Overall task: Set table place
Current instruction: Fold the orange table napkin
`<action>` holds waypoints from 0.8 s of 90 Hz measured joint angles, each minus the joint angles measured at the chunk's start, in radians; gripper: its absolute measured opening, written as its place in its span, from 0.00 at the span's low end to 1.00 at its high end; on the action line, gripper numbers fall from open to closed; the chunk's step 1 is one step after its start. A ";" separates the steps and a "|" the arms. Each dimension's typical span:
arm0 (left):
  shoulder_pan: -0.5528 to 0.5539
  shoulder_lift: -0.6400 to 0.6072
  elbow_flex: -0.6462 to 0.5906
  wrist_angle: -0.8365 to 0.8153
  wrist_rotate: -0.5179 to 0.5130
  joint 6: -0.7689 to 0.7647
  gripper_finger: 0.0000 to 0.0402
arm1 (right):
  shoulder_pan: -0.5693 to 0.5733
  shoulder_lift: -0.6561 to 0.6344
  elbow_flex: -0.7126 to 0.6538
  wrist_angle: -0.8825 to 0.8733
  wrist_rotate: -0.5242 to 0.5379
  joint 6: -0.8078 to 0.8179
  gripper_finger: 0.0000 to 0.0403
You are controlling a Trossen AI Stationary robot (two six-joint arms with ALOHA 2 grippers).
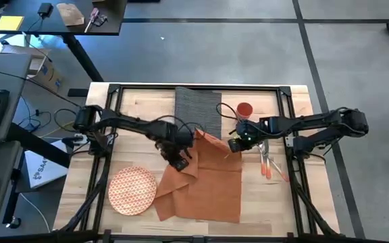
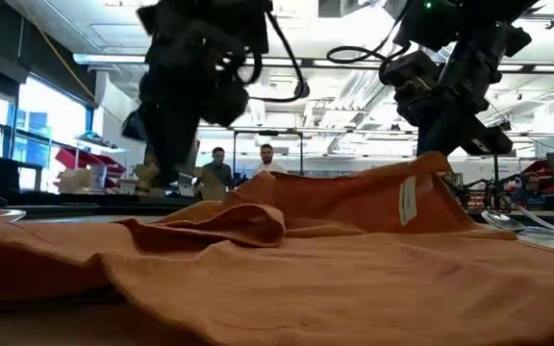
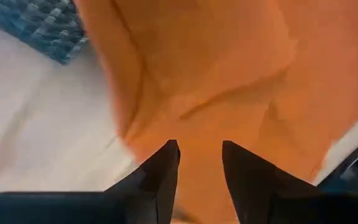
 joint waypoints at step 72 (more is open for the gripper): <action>-0.084 0.087 -0.005 0.009 -0.068 -0.107 0.01 | -0.003 0.000 0.001 0.002 -0.015 -0.083 0.00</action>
